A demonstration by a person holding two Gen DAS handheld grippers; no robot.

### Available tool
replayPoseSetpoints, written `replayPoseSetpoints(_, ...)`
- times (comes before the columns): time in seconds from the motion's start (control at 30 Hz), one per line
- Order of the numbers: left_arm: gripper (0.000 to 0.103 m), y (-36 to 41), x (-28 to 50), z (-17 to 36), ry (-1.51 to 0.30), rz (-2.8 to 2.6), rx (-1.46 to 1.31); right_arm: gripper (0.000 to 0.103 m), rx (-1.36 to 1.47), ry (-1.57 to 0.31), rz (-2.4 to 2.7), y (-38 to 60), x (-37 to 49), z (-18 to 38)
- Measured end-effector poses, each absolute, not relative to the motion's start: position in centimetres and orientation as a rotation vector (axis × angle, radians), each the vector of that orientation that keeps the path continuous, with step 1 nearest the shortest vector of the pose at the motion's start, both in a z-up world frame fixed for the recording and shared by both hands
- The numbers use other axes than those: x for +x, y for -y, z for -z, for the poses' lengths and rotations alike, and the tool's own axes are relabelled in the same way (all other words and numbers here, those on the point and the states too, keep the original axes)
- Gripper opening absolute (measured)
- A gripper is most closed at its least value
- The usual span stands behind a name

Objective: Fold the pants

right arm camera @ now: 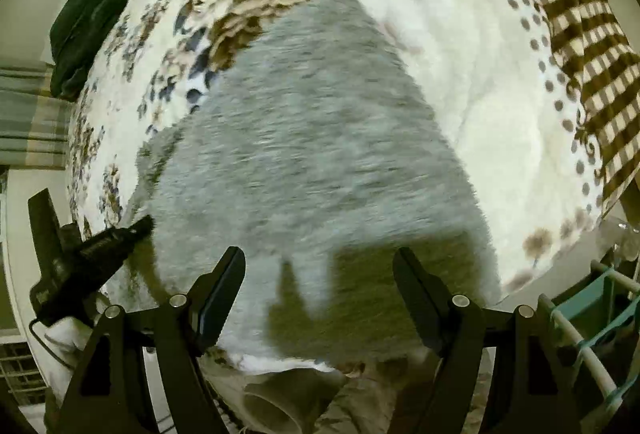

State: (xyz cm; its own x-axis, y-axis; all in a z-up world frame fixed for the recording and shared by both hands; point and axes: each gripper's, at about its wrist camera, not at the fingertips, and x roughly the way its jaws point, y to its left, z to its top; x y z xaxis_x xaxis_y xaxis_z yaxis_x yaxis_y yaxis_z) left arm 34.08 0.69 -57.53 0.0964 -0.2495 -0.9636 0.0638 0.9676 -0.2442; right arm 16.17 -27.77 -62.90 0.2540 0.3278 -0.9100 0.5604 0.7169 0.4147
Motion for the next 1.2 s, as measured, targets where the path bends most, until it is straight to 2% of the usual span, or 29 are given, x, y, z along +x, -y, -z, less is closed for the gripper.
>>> replayPoseSetpoints(0.1,0.013,-1.8,33.5,57.6,-1.486,0.253,-0.234,0.079,0.859,-1.359,0.203,28.2,16.0,63.9)
replayPoseSetpoints(0.17,0.048,-2.1,32.7,57.1,-1.502,0.251,-0.263,0.079,0.867,-1.361,0.213,28.4,15.6,64.0)
replayPoseSetpoints(0.23,0.055,-2.7,31.3,56.1,-1.488,0.258,-0.307,0.079,0.855,-1.372,0.219,28.5,15.3,64.1)
replayPoseSetpoints(0.33,0.058,-2.6,29.0,56.0,-1.484,0.253,-0.306,0.078,0.813,-1.409,0.230,28.2,15.2,64.9)
replayPoseSetpoints(0.43,0.058,-1.3,27.2,58.9,-1.548,0.223,-0.163,0.078,0.737,-1.480,0.261,27.6,15.3,66.8)
replayPoseSetpoints(0.53,0.064,-2.0,26.6,61.5,-1.610,0.185,-0.219,0.078,0.707,-1.517,0.272,27.1,16.0,67.2)
replayPoseSetpoints(0.73,0.064,-4.7,26.5,57.0,-1.490,0.151,-0.382,0.078,0.696,-1.480,0.197,25.3,18.0,64.0)
replayPoseSetpoints(0.83,0.065,-9.4,24.9,54.7,-1.395,0.083,-0.583,0.078,0.677,-1.494,0.120,22.5,19.9,62.5)
replayPoseSetpoints(0.97,0.065,-17.4,22.2,54.2,-1.272,-0.146,-0.765,0.078,0.585,-1.507,0.022,18.3,22.4,61.5)
replayPoseSetpoints(1.2,0.065,-27.2,20.9,59.6,-1.131,-0.431,-0.991,0.079,0.471,-1.533,-0.082,11.8,27.0,61.3)
